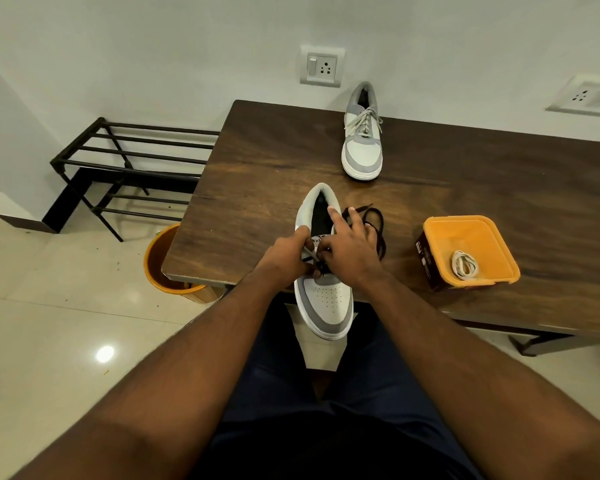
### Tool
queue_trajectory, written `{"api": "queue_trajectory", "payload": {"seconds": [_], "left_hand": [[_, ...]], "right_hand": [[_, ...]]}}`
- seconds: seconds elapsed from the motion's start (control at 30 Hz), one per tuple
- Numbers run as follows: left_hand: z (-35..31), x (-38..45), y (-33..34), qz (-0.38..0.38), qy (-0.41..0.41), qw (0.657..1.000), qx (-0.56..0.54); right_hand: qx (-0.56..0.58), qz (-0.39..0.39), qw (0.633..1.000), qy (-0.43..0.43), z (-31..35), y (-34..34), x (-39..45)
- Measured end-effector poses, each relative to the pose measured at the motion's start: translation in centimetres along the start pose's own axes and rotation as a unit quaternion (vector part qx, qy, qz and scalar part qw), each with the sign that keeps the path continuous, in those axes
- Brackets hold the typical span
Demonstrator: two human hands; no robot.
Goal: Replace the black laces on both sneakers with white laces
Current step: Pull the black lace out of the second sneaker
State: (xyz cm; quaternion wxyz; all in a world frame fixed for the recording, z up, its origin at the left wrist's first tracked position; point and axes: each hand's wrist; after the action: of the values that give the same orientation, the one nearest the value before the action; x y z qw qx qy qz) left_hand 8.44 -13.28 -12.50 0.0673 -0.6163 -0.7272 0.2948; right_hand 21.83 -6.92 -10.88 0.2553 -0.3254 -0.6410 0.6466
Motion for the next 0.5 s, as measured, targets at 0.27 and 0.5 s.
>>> {"api": "queue_trajectory", "payload": {"seconds": [0.27,0.5], "left_hand": [[0.1,0.3,-0.3,0.013,-0.010,1.000,-0.021],[-0.8,0.8,-0.2,0.034,0.008,0.999,0.002]], "right_hand": [[0.280,-0.201,0.897,0.279,-5.5,-3.2,1.1],[0.208,-0.107,0.930,0.283,-5.6,-1.3,-0.3]]}}
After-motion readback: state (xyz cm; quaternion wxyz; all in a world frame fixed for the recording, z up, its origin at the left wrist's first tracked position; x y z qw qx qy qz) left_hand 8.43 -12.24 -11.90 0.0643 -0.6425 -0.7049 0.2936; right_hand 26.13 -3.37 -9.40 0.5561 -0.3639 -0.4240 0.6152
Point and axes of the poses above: each hand's wrist, its own x-axis towards the middle knuckle, its own y-axis out of the palm, z = x × y, and after that the axes turned 13 degrees about -x, right-handed
